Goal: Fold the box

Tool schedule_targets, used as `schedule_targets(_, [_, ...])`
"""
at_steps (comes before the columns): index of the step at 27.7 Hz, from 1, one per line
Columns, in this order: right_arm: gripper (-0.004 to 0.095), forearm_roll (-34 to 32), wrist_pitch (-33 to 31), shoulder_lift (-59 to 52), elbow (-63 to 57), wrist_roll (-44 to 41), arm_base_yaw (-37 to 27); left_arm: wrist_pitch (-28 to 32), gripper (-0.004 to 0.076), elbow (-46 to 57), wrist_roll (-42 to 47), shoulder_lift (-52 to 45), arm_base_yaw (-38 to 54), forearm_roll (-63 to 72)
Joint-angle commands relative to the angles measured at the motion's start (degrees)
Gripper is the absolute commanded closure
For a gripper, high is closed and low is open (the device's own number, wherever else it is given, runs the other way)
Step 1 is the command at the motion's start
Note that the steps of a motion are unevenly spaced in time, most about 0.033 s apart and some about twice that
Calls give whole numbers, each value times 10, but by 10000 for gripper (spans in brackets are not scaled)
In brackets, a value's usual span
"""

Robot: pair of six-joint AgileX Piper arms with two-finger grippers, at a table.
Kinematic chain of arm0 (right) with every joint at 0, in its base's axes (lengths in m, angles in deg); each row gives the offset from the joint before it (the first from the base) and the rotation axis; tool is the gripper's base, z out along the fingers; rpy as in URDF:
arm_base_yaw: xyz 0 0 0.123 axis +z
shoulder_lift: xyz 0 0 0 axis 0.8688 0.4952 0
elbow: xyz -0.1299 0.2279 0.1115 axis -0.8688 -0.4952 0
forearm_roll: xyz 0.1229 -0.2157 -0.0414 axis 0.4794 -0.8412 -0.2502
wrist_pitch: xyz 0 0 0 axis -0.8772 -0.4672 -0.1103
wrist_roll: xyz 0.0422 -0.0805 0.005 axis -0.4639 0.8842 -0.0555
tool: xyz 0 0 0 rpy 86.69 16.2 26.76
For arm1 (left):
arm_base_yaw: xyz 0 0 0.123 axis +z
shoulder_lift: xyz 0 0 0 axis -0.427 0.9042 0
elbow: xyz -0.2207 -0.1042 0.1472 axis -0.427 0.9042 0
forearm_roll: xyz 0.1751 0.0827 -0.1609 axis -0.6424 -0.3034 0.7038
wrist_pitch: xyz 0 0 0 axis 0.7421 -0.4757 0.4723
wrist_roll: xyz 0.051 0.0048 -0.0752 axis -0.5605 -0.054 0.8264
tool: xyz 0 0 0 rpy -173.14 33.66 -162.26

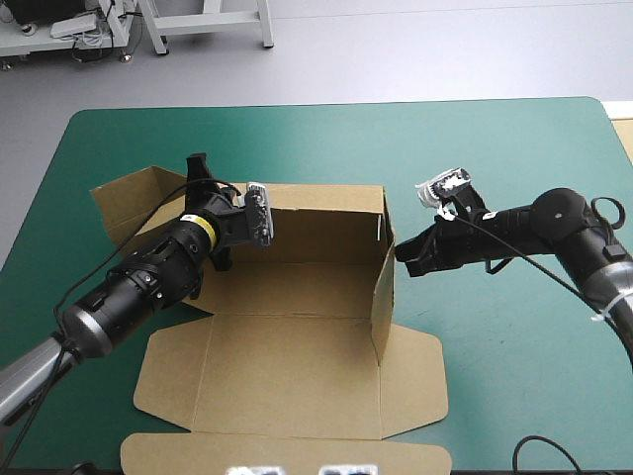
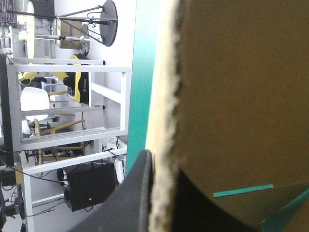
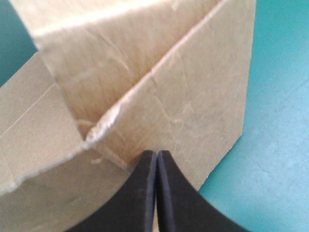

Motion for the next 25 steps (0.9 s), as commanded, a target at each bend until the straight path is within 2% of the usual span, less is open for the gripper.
schedule_targets(1, [920,43,32,-19,2,40,0,5,733,-13,13,-6,-29,-12])
schedule_targets(4, [919,37,48,-19,-10,51,0,-31,733,-15,29,3,-68,-44])
schedule_targets(8, [918,32,81,-19,-35,87,0,-81,733,-32,150,25,-108,-137])
schedule_targets(13, [919,27,114,-19,-36,108,0,-146,733,-58,158,66,-135,-152])
schedule_targets(21, [924,-6,114,-19,-18,108,-2,-231,732,-138,183,115,-141,-81])
schedule_targets(23, [888,-14,86,-19,0,105,-2,-238,733,-140,185,115,-141,-77])
schedule_targets(25, [775,-32,48,-19,20,86,-2,-236,733,-140,185,115,-141,-77])
